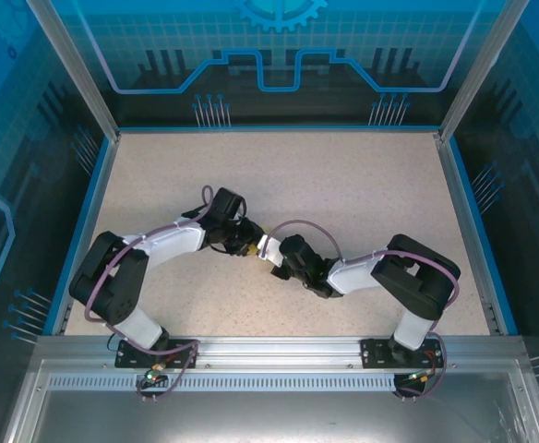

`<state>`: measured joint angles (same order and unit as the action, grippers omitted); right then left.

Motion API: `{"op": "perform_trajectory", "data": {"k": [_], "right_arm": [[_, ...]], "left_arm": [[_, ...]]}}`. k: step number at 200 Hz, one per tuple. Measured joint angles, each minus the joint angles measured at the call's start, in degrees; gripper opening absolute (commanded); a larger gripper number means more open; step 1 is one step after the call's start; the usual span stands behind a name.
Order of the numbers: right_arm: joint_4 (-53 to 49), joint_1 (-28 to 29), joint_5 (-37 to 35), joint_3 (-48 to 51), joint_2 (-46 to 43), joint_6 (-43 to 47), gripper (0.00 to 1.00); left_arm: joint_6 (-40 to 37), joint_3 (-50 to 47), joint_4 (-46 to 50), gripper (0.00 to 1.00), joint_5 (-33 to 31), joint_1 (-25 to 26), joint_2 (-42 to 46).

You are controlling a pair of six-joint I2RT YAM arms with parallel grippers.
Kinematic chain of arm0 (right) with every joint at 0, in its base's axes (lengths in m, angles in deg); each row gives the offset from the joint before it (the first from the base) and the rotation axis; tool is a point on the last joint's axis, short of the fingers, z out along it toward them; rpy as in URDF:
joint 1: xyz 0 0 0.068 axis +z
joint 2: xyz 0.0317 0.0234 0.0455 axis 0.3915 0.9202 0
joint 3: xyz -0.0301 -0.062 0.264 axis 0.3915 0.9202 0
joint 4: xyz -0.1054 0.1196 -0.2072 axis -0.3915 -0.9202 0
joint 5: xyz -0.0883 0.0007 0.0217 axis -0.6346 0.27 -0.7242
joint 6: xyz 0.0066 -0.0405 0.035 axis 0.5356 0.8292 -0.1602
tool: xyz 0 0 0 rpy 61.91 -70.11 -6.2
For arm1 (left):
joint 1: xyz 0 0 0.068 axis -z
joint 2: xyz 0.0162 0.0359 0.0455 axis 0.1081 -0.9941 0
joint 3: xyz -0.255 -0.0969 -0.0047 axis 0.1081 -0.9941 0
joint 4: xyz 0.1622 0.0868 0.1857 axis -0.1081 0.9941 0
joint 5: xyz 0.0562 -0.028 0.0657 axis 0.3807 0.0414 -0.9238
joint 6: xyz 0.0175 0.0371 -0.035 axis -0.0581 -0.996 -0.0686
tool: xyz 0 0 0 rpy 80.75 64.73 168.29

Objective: Fold a paper plane with a square sheet of paper (pick it up from the middle)
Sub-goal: Fold the wing for the fifth time at the center of the table.

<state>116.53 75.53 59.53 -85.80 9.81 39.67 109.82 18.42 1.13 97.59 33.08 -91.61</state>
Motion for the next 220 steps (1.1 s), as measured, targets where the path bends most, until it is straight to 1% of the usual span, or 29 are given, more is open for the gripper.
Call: {"op": "perform_trajectory", "data": {"k": [41,52,73,97,125,181,220], "right_arm": [[-5.2,-3.6,7.2,-1.0,-1.9,-7.1,0.0],[-6.2,-4.7,9.3,-1.2,-2.4,-9.4,0.0],[-7.7,-6.6,13.8,-1.6,-2.9,-13.8,0.0],[-8.4,-8.4,18.7,-1.8,-2.9,-18.4,0.0],[-9.0,-9.8,22.6,-2.1,-2.9,-22.0,0.0],[-9.9,-11.6,28.2,-4.0,-2.6,-25.8,0.0],[-11.1,-12.5,32.4,-6.1,-1.0,-27.7,0.0]], "left_arm": [[-0.2,-2.8,1.9,0.54,-3.6,-4.1,8.1],[-0.1,-3.5,2.6,0.6,-5.0,-4.7,10.0],[-0.7,-5.3,3.3,0.64,-7.1,-4.9,13.6],[-1.1,-7.6,3.3,0.66,-8.3,-4.9,16.6],[-1.1,-10.1,2.4,0.66,-8.3,-4.9,18.2],[-1.1,-14.7,-3.2,0.65,-5.7,-4.7,18.0],[-1.1,-15.3,-8.7,0.61,-3.2,-3.3,14.5]]}}
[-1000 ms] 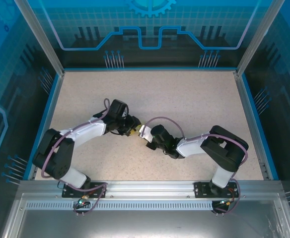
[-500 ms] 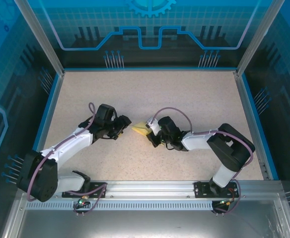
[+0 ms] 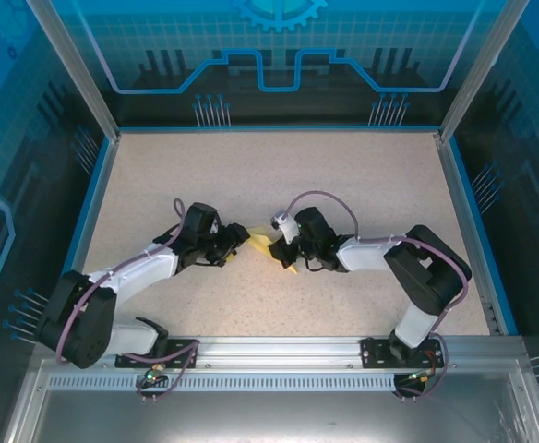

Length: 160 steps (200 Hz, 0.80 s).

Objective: Fold a paper plane with a square sheet of paper (pick it up from the middle)
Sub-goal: Fold the wing for the fifth time at the center of the table.

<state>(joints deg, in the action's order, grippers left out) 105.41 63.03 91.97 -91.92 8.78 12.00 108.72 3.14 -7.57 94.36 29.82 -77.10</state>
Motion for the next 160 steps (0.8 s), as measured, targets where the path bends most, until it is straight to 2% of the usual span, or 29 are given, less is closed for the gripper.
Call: {"op": "perform_trajectory", "data": {"k": [40,93,160], "right_arm": [[-1.0,-2.1,5.6,-0.9,1.6,-4.3,0.0],[-3.2,-7.8,16.5,-6.9,8.8,-14.6,0.0],[-4.7,-7.9,22.2,-9.4,11.6,-21.0,0.0]], "left_arm": [[0.0,0.0,-4.4,0.56,1.3,1.4,-3.7],[0.0,-0.1,-7.5,0.53,1.5,2.0,-5.8],[0.0,0.0,-9.6,0.5,1.6,2.7,-8.0]]}}
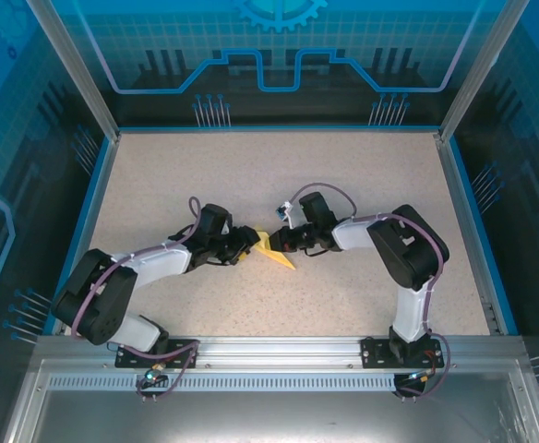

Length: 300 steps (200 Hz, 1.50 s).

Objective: Fold a paper plane with a square sheet of paper (pick it up from the middle)
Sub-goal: Fold the wing for the fifth time at the center of the table.

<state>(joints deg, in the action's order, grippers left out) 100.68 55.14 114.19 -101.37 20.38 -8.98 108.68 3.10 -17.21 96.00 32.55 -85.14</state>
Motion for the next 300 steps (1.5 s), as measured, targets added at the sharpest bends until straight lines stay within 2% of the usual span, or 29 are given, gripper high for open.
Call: {"op": "perform_trajectory", "data": {"k": [80,135,263,300], "right_arm": [[3.4,-0.4,4.6,0.1,1.0,-7.3,0.0],[5.0,-1.9,5.3,0.4,3.4,-10.7,0.0],[1.8,-2.5,6.6,0.2,4.8,-9.5,0.0],[2.9,-2.2,6.3,0.4,4.8,-13.4,0.0]], "left_arm": [[-0.2,0.0,-1.8,0.4,0.0,0.6,-1.4],[-0.6,0.0,-4.6,0.33,0.0,1.0,-2.1],[-1.7,0.5,-7.0,0.3,0.1,2.0,-6.7],[-1.9,0.5,-7.2,0.28,0.0,2.0,-6.9]]}}
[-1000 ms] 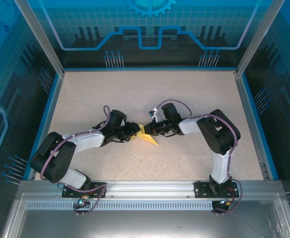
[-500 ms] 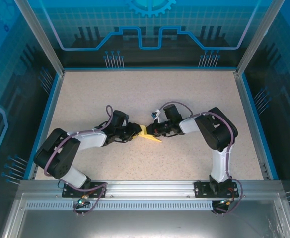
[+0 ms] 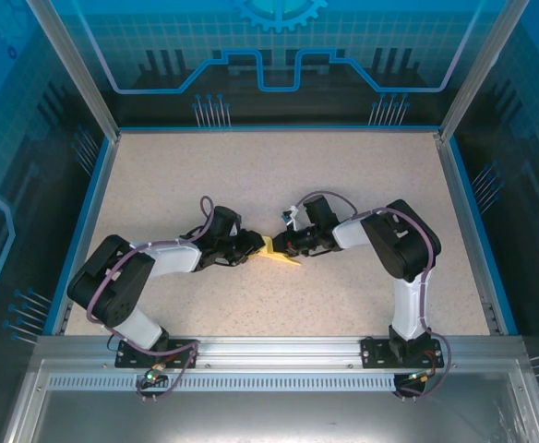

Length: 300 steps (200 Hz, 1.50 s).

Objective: Fold a paper plane with a square sheet of paper (pick it up from the middle)
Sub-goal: Fold the wing for the fifth time at the center of the table.

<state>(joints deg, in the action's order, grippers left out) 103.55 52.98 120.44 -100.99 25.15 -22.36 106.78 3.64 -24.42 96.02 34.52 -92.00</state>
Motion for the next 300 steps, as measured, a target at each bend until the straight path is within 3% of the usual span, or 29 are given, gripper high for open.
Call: {"op": "perform_trajectory", "data": {"k": [58,116,194,236,300], "right_arm": [[3.1,3.7,-4.3,0.3,-0.1,-9.2,0.0],[3.5,4.3,-5.6,0.3,-0.1,-11.9,0.01],[3.4,4.3,-5.8,0.3,-0.1,-11.8,0.08],[2.8,4.3,-5.6,0.3,-0.4,-10.6,0.19],[-4.5,4.3,-6.4,0.3,-4.3,-3.9,0.28]], "left_arm": [[0.0,-1.2,-2.3,0.24,-1.5,0.0,0.8],[0.0,-2.8,-2.9,0.21,-2.3,0.0,1.6],[0.0,-2.8,-3.4,0.16,-3.9,0.0,0.4],[0.0,-2.8,-3.4,0.14,-4.7,0.0,-0.2],[0.0,-2.7,-3.3,0.13,-4.8,0.0,-1.4]]}}
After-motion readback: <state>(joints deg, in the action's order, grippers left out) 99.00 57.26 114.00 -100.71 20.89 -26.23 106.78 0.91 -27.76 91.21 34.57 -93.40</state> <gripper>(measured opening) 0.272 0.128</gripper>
